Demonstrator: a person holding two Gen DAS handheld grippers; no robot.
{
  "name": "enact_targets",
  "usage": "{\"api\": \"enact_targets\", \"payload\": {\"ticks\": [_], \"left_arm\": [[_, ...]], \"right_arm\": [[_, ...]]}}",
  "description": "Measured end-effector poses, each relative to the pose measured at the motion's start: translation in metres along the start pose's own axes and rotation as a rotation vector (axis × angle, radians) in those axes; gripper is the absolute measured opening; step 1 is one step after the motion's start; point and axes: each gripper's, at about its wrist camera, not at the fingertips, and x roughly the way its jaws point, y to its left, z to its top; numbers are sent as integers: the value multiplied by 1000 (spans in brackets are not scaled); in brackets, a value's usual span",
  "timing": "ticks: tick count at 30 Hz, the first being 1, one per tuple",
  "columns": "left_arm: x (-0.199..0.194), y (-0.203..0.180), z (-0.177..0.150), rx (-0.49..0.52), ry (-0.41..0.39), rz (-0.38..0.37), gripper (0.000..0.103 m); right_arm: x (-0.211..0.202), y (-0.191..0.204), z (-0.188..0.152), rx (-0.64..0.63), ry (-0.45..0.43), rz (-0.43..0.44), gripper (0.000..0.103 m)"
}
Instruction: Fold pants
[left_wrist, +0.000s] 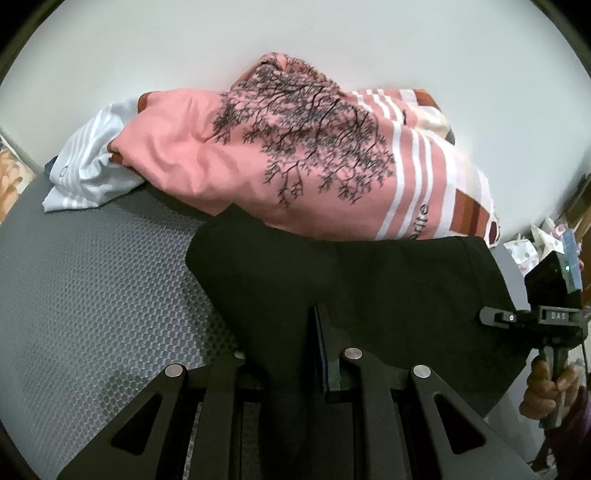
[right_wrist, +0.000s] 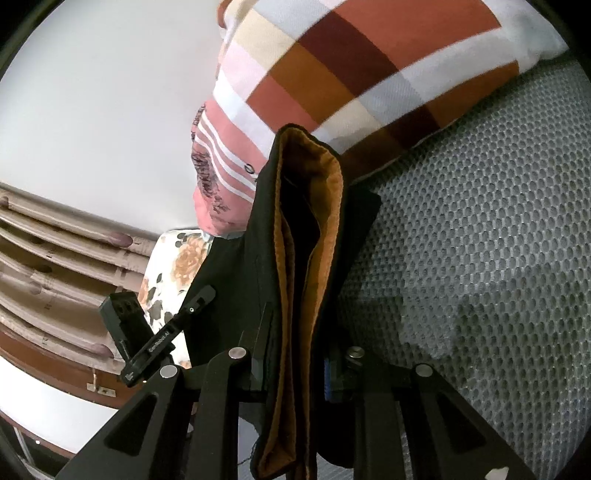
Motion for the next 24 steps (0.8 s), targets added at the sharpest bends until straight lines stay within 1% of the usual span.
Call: {"api": "enact_targets", "payload": {"ticks": [5, 8, 10, 12, 14, 15, 16, 17, 18, 20, 22, 24], "left_arm": [[5, 5, -5, 5, 5, 1, 19], [7, 8, -8, 2, 5, 11, 28], [9, 16, -11, -22, 9, 10, 35], [9, 22, -15, -39, 5, 14, 40], [8, 29, -19, -53, -5, 15, 48], [8, 33, -23, -55, -13, 35, 57], [7, 35, -25, -59, -19, 44, 61], [5, 42, -28, -90, -25, 18, 61], [3, 45, -29, -108, -32, 8, 61], [2, 50, -30, -141, -48, 17, 62], [2, 50, -31, -149, -55, 21, 63], [-1, 45, -33, -134, -83, 61, 63]], "right_arm": [[0, -6, 0, 10, -1, 1, 19], [-3, -8, -2, 16, -4, 9, 19], [-4, -11, -3, 16, -6, 10, 20], [-5, -12, -5, 9, -8, 3, 21], [-6, -14, -6, 11, -9, 6, 24], [-7, -16, -7, 14, -11, 7, 26], [-8, -19, -7, 19, -13, 8, 29], [-8, -22, -9, 28, -16, 15, 29], [-10, -25, -10, 28, -22, 23, 28], [-12, -26, -11, 25, -30, 30, 28], [-14, -27, -12, 16, -34, 29, 27], [-15, -29, -12, 3, -42, 23, 27]]}}
